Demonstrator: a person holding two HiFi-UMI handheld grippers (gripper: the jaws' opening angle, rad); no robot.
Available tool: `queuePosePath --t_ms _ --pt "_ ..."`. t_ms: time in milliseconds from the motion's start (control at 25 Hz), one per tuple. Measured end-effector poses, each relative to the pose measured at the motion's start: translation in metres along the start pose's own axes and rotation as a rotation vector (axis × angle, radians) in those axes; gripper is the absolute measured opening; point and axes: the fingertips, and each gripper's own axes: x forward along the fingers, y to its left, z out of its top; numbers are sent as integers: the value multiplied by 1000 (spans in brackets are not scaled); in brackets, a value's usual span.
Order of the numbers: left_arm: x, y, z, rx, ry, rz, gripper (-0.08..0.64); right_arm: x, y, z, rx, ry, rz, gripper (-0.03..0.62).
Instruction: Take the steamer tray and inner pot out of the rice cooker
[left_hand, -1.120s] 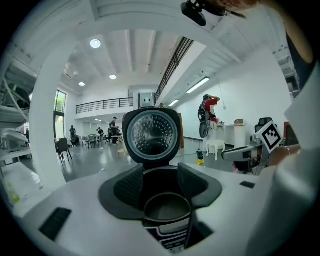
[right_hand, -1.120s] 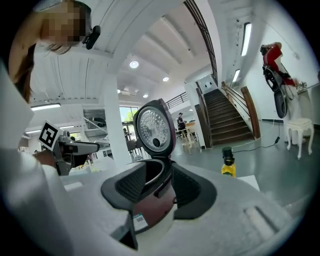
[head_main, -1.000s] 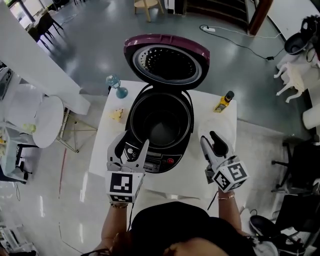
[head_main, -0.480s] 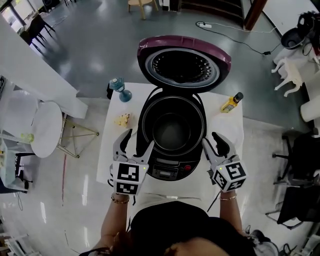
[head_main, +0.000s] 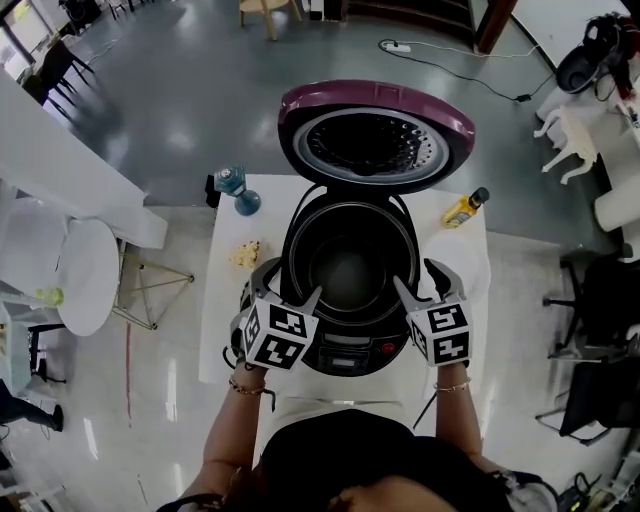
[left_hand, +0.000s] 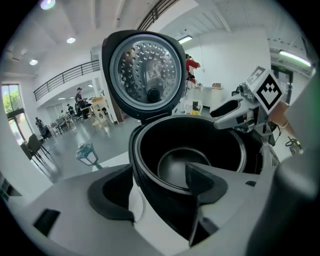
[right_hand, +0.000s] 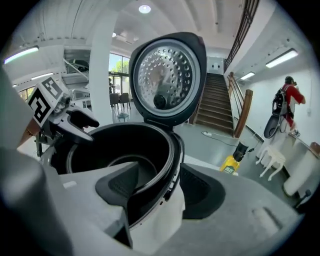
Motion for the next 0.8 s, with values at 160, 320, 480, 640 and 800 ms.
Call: queuePosePath --t_ms 160,320,480,640,800 --pt "13 5 3 10 29 -44 311 15 -1 -1 -14 51 -5 241" --pt "20 9 7 34 52 -82 311 27 -5 0 -45 96 -34 241" --pt "32 15 8 18 63 -103 311 37 -11 2 -9 81 -35 241" --pt "38 22 8 9 100 -58 305 38 -15 2 6 72 -68 226" --pt "36 25 8 25 120 -2 263 34 -17 4 4 70 -109 195"
